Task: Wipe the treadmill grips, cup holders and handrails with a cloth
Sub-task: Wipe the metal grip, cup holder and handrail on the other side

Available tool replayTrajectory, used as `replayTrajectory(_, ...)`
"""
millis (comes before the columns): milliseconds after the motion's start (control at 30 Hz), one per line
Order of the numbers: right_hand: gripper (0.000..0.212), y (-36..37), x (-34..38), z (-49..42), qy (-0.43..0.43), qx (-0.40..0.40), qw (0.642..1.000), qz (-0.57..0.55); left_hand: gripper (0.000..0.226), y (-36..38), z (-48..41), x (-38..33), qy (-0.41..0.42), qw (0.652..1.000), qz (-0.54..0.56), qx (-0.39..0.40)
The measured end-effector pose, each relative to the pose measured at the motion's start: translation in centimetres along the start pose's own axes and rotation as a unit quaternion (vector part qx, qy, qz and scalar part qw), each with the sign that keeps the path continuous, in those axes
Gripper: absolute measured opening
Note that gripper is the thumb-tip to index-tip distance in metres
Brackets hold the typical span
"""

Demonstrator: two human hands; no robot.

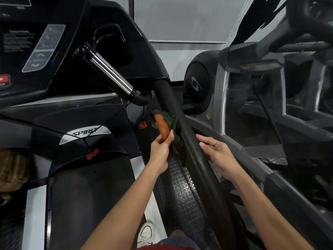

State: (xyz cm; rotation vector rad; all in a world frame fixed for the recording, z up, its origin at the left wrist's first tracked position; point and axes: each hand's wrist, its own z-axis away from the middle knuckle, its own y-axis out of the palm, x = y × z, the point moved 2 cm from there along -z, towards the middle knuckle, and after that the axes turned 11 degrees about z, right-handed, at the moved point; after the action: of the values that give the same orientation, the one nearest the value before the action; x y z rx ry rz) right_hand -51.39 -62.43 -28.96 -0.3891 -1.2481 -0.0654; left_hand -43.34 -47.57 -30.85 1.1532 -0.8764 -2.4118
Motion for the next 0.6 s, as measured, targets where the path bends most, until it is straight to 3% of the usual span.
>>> replayTrajectory(100, 0.026, 0.0, -0.1, 0.1, 0.002, -0.002, 1.0, -0.012, 0.01, -1.2, 1.0, 1.2, -0.004, 1.0, -0.014, -0.015)
replayTrajectory(267, 0.027, 0.1, -0.2, -0.1, -0.008, -0.004, 1.0, -0.026, 0.042, -0.6, 3.1, 1.2, 0.101, 0.984, -0.146, 0.027)
replayTrajectory(400, 0.028, 0.1, -0.2, -0.1, -0.004, -0.006, 1.0, -0.013, 0.048, 0.9, 1.1, -1.0, 0.135, 0.976, -0.168, 0.025)
replayTrajectory(500, 0.028, 0.0, -0.4, -0.1, 0.004, -0.004, 1.0, -0.005, 0.044, 1.1, -1.4, -2.3, 0.083, 0.99, -0.115, 0.024)
replayTrajectory(600, 0.027, 0.0, -0.4, -0.1, 0.006, -0.004, 1.0, 0.0, 0.026, 0.4, -2.3, -1.5, -0.013, 0.999, -0.037, 0.004)
